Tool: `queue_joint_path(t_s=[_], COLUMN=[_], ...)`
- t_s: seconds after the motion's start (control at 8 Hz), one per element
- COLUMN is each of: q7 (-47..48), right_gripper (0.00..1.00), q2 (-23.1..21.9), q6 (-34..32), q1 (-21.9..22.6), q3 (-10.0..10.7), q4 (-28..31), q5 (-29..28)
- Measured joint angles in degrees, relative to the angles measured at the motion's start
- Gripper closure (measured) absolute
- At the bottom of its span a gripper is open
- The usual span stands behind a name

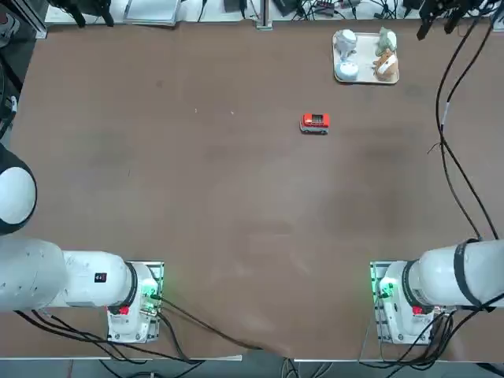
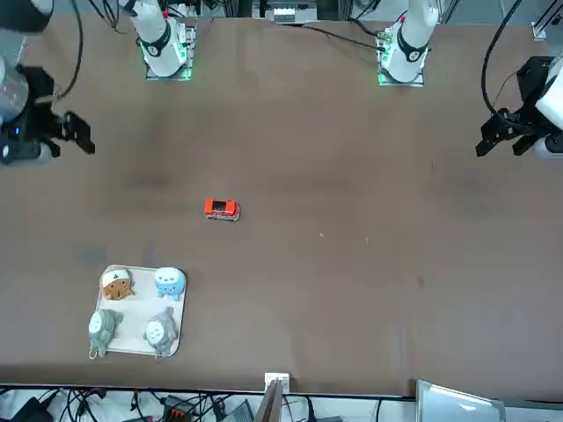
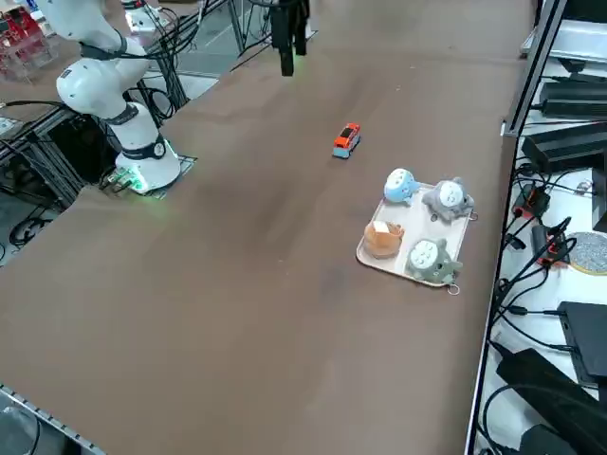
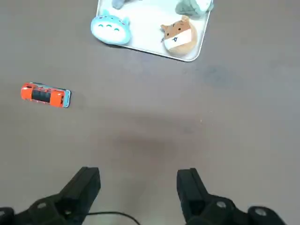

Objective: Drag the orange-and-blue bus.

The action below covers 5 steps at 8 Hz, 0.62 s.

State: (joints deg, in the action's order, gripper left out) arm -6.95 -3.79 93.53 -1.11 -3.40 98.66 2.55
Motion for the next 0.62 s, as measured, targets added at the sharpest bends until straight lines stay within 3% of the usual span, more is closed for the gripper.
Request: queue_joint_path(t_s=[0.25, 0.62], q7=[-0.4, -0.4], right_gripper=[0.00, 0.00], q2=[-2.3, -1.7], q6=[0.3, 0.1], q1=[0.0, 0.0], q3=[0.3, 0.4], q4=[1.1, 1.1], q5=[-0.1, -0.1])
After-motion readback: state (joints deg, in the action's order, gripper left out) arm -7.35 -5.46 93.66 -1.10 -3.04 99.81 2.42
